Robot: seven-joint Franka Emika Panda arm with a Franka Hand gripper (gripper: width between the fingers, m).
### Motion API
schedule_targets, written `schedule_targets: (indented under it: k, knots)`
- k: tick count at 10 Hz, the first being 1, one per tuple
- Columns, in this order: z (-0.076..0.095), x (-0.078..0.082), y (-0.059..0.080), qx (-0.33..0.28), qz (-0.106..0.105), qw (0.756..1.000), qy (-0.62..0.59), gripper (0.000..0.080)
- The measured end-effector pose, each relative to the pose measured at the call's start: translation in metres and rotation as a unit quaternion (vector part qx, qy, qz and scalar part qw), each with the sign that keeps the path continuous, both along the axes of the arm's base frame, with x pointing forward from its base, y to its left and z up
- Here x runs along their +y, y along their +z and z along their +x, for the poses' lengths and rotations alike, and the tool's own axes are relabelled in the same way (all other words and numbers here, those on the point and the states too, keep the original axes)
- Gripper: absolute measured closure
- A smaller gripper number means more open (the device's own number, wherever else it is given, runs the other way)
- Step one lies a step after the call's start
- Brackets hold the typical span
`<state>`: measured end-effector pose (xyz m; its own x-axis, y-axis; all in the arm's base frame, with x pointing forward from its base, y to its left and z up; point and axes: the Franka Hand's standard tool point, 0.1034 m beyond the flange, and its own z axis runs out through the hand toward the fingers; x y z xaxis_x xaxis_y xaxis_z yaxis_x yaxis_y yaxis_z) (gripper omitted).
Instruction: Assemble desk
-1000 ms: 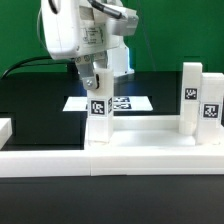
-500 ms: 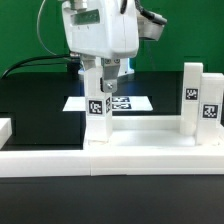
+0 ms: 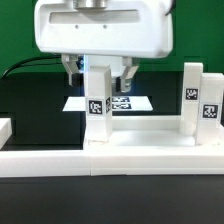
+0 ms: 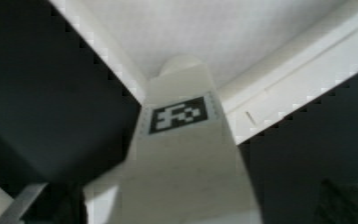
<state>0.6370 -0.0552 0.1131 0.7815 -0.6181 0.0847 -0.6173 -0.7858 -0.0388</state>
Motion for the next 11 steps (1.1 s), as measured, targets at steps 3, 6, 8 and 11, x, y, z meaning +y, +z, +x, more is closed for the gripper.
schedule_targets:
  k: [3, 6, 8, 11]
  knots:
    - [0.0, -0.0001, -0.0001, -0.001, 0.003, 0.999, -0.037, 0.0421]
    - [-0.0007, -0.0016, -0.0008, -0.003, 0.014, 0.986, -0.166, 0.0511]
    - [-0.0022, -0.0048, -0.0014, -0.003, 0.028, 0.949, -0.313, 0.0511]
    - [-0.0059, -0.0008, -0.0026, 0.004, 0.102, 0.835, -0.541, 0.0511]
